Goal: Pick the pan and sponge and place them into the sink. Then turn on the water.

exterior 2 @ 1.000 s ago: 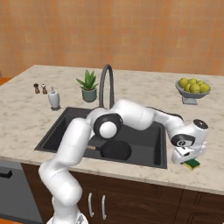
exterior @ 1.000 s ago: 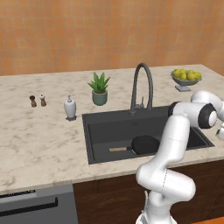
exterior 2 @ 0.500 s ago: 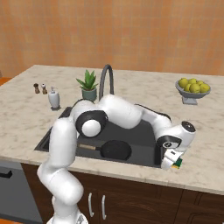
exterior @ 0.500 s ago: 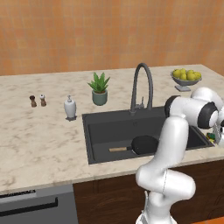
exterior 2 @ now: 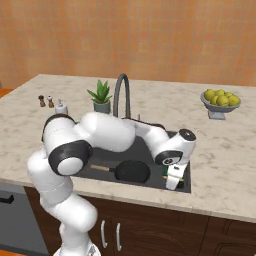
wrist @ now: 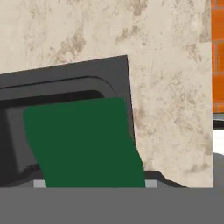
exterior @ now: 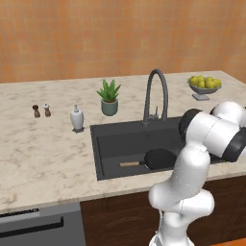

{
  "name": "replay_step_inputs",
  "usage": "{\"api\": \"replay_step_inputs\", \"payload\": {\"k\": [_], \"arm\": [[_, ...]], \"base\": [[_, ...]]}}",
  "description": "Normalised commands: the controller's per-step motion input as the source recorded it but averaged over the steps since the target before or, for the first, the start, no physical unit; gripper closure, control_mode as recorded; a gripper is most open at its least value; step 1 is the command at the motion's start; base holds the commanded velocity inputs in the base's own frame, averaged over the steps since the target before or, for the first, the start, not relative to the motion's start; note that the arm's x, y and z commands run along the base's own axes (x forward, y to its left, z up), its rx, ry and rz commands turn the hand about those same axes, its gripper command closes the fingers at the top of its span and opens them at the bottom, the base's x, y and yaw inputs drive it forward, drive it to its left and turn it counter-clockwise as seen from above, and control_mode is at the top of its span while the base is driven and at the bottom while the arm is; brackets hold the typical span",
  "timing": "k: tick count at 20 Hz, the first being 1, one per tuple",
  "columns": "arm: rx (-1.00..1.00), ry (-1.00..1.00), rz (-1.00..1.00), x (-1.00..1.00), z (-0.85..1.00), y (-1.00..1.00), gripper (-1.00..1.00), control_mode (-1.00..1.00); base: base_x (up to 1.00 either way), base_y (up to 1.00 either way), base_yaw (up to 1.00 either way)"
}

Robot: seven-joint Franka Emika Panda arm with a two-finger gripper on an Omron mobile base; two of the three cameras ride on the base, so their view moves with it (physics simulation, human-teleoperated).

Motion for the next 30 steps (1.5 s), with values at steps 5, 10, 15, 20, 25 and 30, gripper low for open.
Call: {"api": "replay_step_inputs", "payload": {"k": [5, 10, 15, 20, 25, 30], "arm": [[-0.29, -0.04, 0.03, -0.11, 0.64, 1.0, 1.0, -1.0], [-0.23, -0.07, 0.0, -0.27, 0.6, 1.0, 1.0, -1.0], [-0.13, -0.03, 0.0, -0.25, 0.46, 1.0, 1.0, -1.0], [-0.05, 0.01, 0.0, -0.07, 0.31, 1.0, 1.0, -1.0], [0.0, 0.12, 0.04, 0.0, 0.29, 1.0, 1.0, -1.0], [-0.08, 0.11, -0.03, 0.0, 0.07, 0.99, 1.0, -1.0]], "base": [[0.0, 0.0, 0.0], [0.0, 0.0, 0.0], [0.0, 0.0, 0.0], [0.0, 0.0, 0.0], [0.0, 0.0, 0.0], [0.0, 0.0, 0.0]]}}
